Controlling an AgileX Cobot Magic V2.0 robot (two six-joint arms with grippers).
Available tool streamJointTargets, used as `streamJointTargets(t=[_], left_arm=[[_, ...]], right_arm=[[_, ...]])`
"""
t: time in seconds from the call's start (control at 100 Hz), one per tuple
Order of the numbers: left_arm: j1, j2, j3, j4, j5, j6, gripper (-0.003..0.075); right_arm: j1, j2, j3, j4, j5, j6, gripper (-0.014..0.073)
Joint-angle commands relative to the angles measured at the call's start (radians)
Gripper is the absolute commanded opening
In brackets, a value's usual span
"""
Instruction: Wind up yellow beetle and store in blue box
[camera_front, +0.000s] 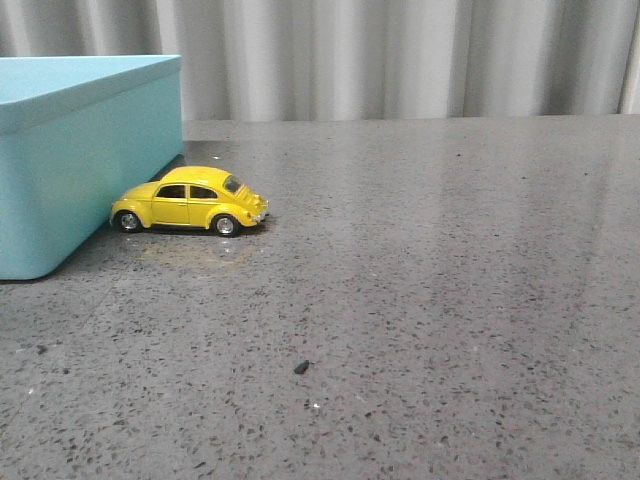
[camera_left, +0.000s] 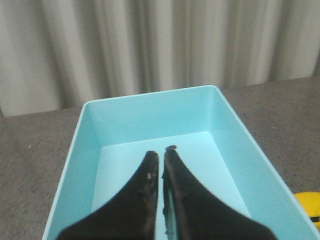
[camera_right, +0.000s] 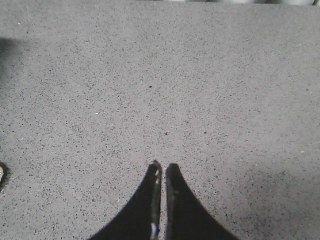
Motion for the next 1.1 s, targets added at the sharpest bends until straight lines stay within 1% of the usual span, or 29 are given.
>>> streamJointTargets(t=[0.0,0.13,0.2,0.25,0.32,0.37,0.39,0.44,0.49,0.53,0.62,0.68,0.75,0.77,0.81,0.91,0.97,1.09], left_arm=[[-0.071,0.097,-0.107,-0.009,-0.051,0.085,-0.002],[-0.176,0.231,-0.239,-0.009,0.016,0.206,-0.0018],[-0.226,0.297,-0.307,-0.009,0.051,0.243,0.0017],[-0.262,0.34,-0.349,-0.009,0.073,0.269,0.0072],[-0.308,0.4,-0.401,-0.009,0.078,0.279,0.0186],[-0.334,0.438,-0.432,-0.009,0.078,0.292,0.0298],[-0.343,0.454,-0.445,-0.009,0.078,0.294,0.0326],[-0.358,0.491,-0.473,-0.002,0.08,0.294,0.0426],[-0.368,0.526,-0.499,0.011,0.093,0.294,0.0489],[-0.376,0.555,-0.521,0.036,0.123,0.294,0.052],[-0.391,0.622,-0.575,0.093,0.229,0.296,0.0525],[-0.405,0.662,-0.609,0.134,0.299,0.334,0.0525],[-0.426,0.702,-0.64,0.144,0.367,0.432,0.0525],[-0.433,0.711,-0.644,0.144,0.387,0.489,0.0525],[-0.447,0.725,-0.651,0.142,0.393,0.546,0.0525],[-0.478,0.75,-0.676,0.119,0.41,0.637,0.0525],[-0.494,0.766,-0.7,0.103,0.449,0.658,0.0525],[-0.502,0.798,-0.736,0.064,0.545,0.659,0.0525]], right_arm=[[0.0,-0.047,-0.003,-0.002,-0.069,-0.007,-0.0061],[0.0,-0.075,0.038,-0.002,-0.078,-0.007,-0.0061],[0.0,-0.089,0.061,-0.002,-0.083,-0.007,-0.0061],[0.0,-0.099,0.075,-0.002,-0.087,-0.007,-0.0061],[0.0,-0.109,0.093,-0.002,-0.095,-0.007,-0.0061],[0.0,-0.114,0.108,-0.002,-0.104,-0.007,-0.0061],[0.0,-0.114,0.112,-0.002,-0.109,-0.007,-0.0061],[0.0,-0.114,0.119,-0.002,-0.111,-0.007,-0.0061],[0.0,-0.115,0.124,-0.002,-0.111,-0.007,-0.0061],[0.0,-0.115,0.128,-0.002,-0.119,-0.007,-0.0061],[0.0,-0.117,0.131,-0.002,-0.132,-0.007,-0.0061],[0.0,-0.117,0.131,-0.002,-0.14,-0.007,-0.0061],[0.0,-0.117,0.131,0.0,-0.151,-0.007,-0.0061],[0.0,-0.117,0.131,0.0,-0.155,-0.007,-0.0061],[0.0,-0.117,0.131,0.0,-0.158,-0.007,-0.0061],[0.0,-0.117,0.132,0.0,-0.178,-0.007,-0.0061],[0.0,-0.117,0.132,0.0,-0.191,-0.007,-0.0061],[0.0,-0.117,0.133,0.0,-0.212,-0.007,-0.0061]])
